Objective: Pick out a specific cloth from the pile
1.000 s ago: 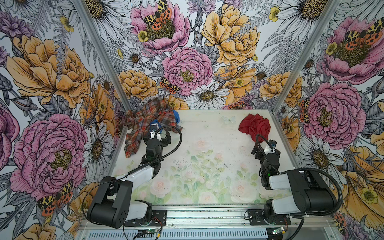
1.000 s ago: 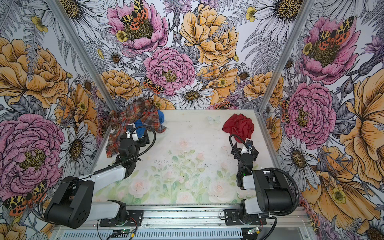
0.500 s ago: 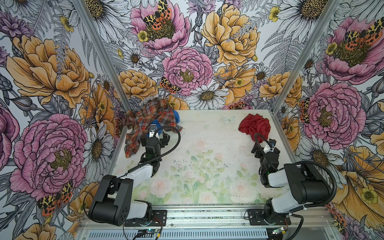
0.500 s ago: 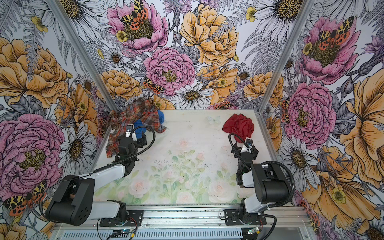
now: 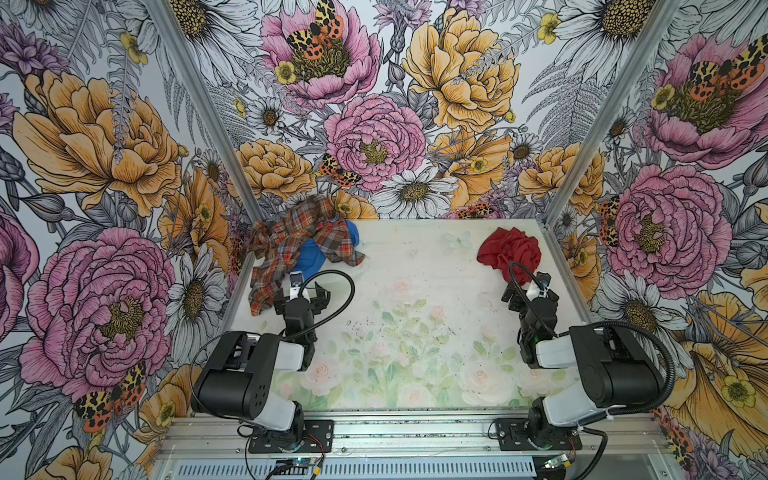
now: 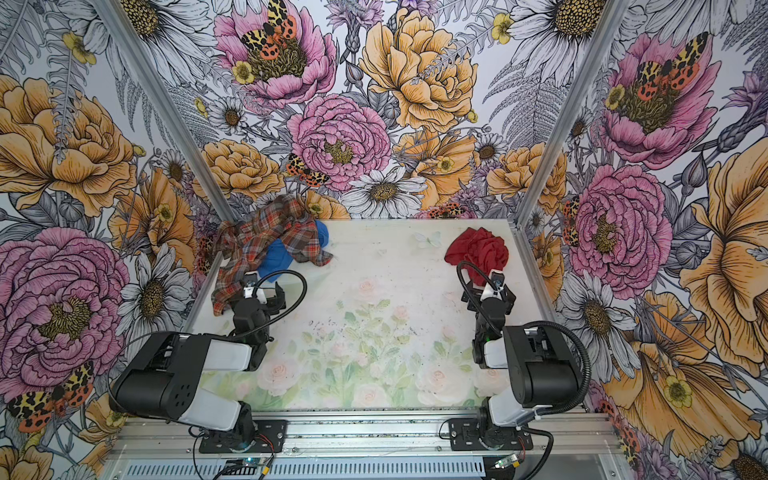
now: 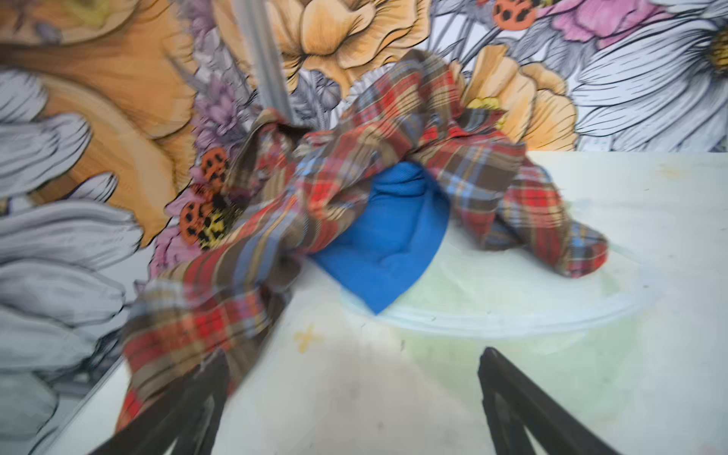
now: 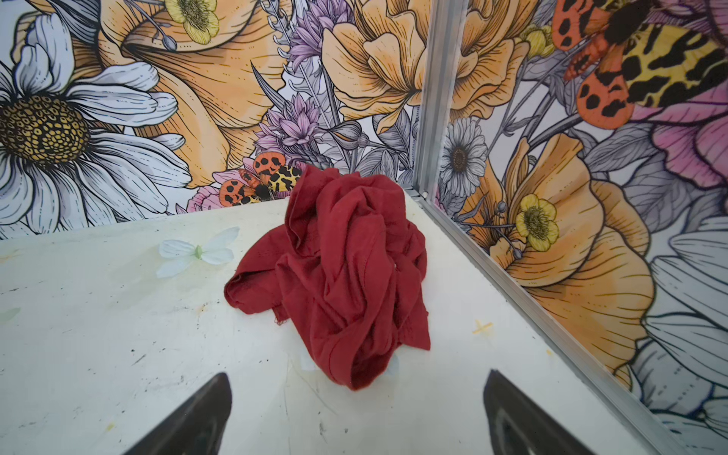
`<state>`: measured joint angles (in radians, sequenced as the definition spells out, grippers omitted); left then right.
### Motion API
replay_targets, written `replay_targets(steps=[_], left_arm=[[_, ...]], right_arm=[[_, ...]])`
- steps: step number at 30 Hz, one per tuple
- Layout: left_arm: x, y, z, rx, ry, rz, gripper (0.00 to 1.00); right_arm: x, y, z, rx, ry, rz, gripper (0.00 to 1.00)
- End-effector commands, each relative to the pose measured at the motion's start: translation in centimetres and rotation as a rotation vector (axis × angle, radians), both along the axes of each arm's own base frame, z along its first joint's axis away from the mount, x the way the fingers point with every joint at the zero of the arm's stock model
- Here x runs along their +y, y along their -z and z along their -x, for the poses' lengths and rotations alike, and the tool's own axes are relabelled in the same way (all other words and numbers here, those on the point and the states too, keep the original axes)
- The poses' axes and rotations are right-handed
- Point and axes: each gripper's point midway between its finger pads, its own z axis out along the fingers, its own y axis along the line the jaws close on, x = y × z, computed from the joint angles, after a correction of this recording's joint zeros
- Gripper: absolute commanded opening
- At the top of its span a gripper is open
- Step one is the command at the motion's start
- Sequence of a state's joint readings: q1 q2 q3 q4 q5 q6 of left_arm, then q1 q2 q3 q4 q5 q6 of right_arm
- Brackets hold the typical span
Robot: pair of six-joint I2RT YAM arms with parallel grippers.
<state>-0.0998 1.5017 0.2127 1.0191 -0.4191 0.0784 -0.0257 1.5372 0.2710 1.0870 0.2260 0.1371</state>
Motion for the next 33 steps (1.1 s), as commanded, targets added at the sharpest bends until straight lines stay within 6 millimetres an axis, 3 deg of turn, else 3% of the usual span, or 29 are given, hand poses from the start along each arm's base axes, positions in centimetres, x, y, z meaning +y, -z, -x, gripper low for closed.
replay_targets(steps=[1,17,23,28,33], left_arm=[[-2.5,-3.7,-0.6,-0.217,0.114,0.014,0.99],[-2.7,-3.9,-0.8,-0.23,0.113,-0.001,0.99],[-2.7,-3.9,-0.8,-0.23,0.114,-0.001,0.99],[-2.7,-4.0,-0.8,-0.231,0.114,-0.001,0.99],[-2.7,-3.9,-0.8,-0.23,0.114,-0.001,0.99]], right_arm=[[0.9,0.0,-0.9,0.026,-0.052,0.011,1.0],[-0.1,0.0,-0.7,0.026,0.013,0.001,0.99],[2.9,0.0,-1.5,0.042,-0.156,0.043,1.0],[0.5,0.1,-1.1,0.051,-0.008,0.021,0.99],[0.3,0.0,-1.1,0.047,0.005,0.02,0.99]])
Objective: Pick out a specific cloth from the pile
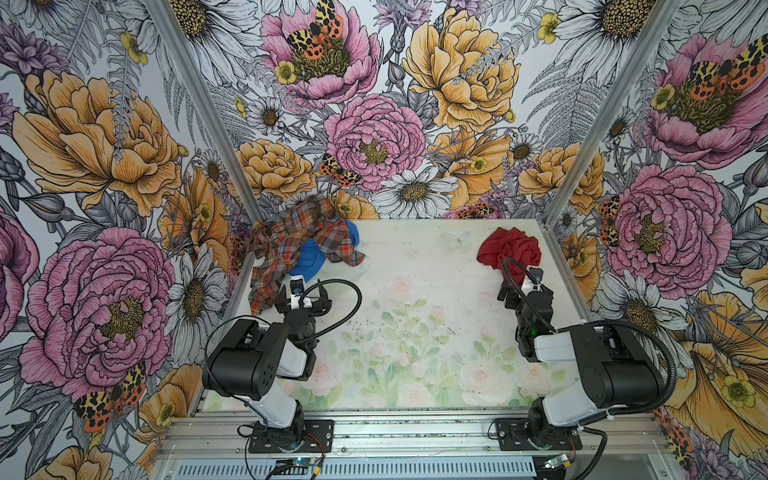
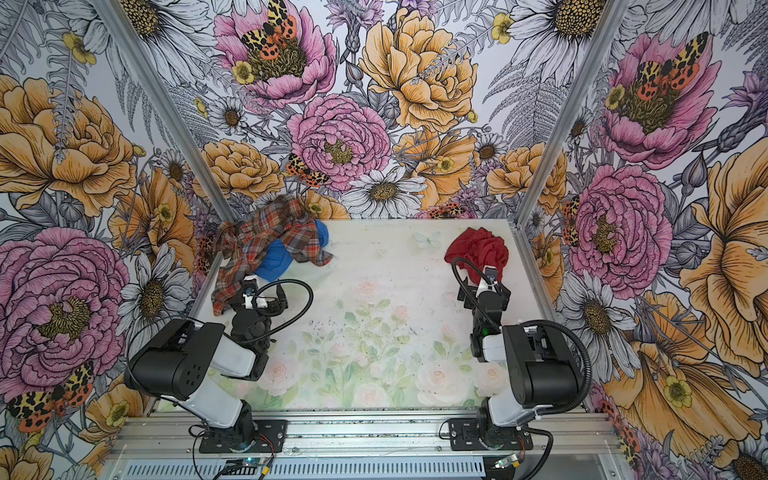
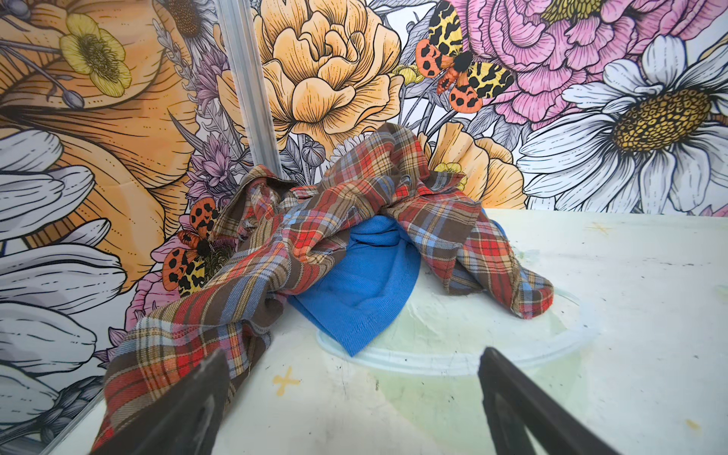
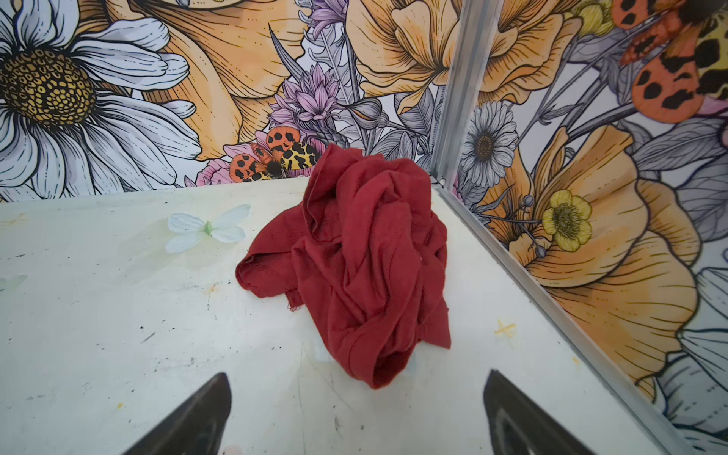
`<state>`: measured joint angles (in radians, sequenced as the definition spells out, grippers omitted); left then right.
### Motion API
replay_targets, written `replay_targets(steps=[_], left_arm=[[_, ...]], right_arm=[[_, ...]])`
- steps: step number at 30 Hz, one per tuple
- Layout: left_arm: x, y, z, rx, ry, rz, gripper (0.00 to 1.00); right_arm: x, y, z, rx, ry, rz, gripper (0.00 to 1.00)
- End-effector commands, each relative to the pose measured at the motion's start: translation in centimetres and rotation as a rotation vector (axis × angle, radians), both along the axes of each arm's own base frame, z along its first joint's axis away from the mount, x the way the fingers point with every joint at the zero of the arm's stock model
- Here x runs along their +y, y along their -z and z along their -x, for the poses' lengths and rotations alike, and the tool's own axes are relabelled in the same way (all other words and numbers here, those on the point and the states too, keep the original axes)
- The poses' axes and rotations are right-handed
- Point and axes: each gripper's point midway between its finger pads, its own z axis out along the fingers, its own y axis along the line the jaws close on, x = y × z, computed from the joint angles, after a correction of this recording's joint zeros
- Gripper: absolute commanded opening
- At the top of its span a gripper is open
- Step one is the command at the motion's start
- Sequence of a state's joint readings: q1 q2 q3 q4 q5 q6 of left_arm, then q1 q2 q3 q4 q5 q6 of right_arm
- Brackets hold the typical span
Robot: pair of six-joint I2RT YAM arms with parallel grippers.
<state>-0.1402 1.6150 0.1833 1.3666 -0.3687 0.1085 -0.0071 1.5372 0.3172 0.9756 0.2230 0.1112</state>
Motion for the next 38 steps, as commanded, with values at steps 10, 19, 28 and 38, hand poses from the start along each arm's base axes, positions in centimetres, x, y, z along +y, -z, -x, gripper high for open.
replay_targets(steps=[10,19,28,38], left_arm=[[-0.36,-0.75,-0.12,-0.034,0.02,-0.003,0.99],[-0.36,-0.79,-0.13,-0.036,0.02,-0.003,0.99],[-0.36,-0.78,-0.12,-0.035,0.02,-0.003,0.99],[0.45,-0.44,-1.05,0.008,-0.015,0.02,0.99]], right_arm=[[-0.47,-0.8,-0.38,-0.02,0.033,0.0,1.0],[-0.42,-0.85,-0.5,-0.02,0.033,-0.001,1.0],[-0.45,-0.85,-0.48,-0.019,0.035,0.0,0.99],[-0.43,-0.81,-0.46,-0.018,0.035,0.001,1.0]])
